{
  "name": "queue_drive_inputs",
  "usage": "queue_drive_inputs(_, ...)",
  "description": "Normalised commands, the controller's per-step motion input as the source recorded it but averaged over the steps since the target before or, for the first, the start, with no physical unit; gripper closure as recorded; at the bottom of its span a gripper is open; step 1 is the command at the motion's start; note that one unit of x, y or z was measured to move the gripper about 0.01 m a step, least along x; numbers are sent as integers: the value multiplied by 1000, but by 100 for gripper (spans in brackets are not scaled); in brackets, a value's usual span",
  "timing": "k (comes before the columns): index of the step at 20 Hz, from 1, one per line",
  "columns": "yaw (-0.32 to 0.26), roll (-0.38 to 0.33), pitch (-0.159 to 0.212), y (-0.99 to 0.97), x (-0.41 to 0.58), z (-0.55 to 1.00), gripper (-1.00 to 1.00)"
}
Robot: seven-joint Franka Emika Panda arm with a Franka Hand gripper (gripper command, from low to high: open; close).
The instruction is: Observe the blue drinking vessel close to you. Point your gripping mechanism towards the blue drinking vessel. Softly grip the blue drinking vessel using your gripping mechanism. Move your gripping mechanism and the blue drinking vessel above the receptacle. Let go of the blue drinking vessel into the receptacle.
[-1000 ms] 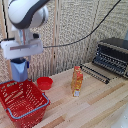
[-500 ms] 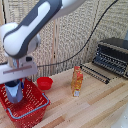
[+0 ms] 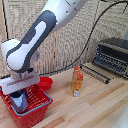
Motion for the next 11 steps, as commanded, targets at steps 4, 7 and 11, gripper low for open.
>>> queue_drive_inputs(4, -49, 0, 3, 69, 74, 414, -100)
queue_drive_inputs(7, -174, 4, 4, 25, 124, 714, -100)
queue_drive_inputs(11, -139, 24, 26, 9, 205, 991, -100)
